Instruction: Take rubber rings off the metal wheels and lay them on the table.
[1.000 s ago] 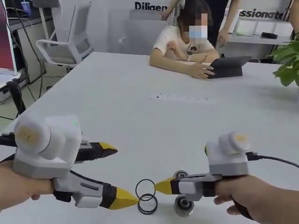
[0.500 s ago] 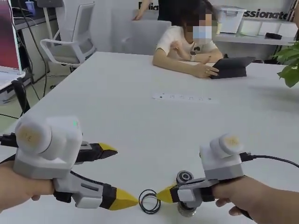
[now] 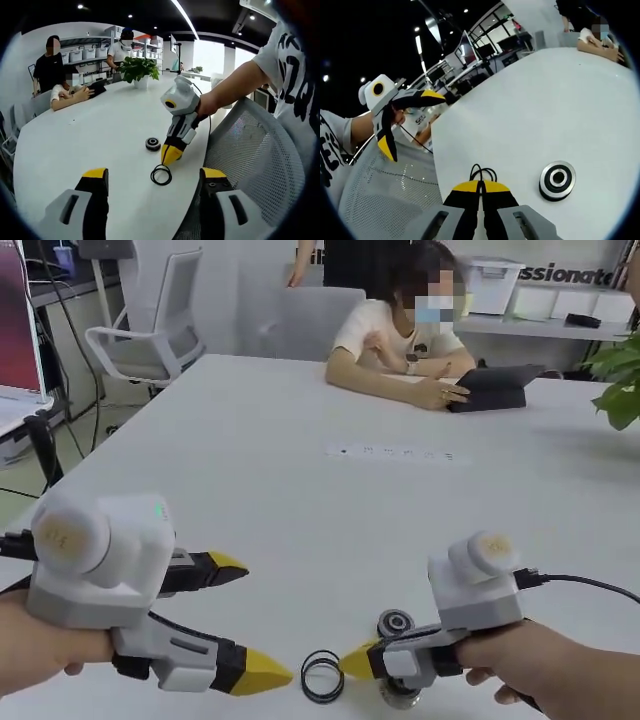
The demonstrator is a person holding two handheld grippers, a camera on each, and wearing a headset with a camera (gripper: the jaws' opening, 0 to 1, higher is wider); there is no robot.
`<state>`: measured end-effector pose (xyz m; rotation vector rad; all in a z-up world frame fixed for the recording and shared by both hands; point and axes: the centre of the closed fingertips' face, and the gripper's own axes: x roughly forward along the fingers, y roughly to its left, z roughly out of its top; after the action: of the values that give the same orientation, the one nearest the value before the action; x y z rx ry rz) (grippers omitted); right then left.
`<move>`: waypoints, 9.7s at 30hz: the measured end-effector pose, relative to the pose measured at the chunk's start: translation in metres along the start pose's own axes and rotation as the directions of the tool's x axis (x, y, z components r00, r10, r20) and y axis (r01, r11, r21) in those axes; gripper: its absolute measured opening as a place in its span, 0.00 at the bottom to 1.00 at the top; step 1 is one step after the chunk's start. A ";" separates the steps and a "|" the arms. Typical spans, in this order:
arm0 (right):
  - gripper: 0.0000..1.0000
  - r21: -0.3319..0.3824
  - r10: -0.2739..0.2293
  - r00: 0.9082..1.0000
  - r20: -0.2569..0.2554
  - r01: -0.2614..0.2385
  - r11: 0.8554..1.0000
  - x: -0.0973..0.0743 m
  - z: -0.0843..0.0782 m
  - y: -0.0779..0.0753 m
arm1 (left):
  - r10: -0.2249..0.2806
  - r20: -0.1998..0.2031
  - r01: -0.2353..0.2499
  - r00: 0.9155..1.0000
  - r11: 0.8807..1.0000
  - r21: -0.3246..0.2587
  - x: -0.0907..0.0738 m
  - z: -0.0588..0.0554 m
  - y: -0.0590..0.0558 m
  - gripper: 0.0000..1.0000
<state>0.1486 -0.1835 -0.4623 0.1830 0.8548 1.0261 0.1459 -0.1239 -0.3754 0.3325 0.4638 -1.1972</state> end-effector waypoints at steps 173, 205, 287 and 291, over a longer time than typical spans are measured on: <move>0.11 -0.233 -0.211 0.959 0.188 0.252 0.939 -0.054 -0.003 -0.088 | -0.127 -0.120 0.135 0.985 0.989 0.063 0.174 0.006 0.001 0.13; 0.00 0.030 -0.239 0.942 0.235 0.238 0.971 -0.059 -0.003 -0.091 | -0.053 -0.106 0.063 0.993 0.994 0.093 0.180 0.005 0.007 0.07; 0.00 0.203 -0.154 0.914 0.375 0.081 0.976 -0.067 0.017 -0.070 | 0.006 -0.109 0.003 0.994 0.997 0.083 0.177 0.005 0.004 0.07; 0.00 0.200 -0.172 0.916 0.362 0.104 0.974 -0.068 0.015 -0.073 | -0.001 -0.101 0.009 0.995 0.997 0.079 0.177 0.006 0.004 0.07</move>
<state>0.1929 -0.2741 -0.4528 0.4506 0.5949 0.7470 0.2022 -0.2687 -0.4612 0.4617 0.5059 -1.2100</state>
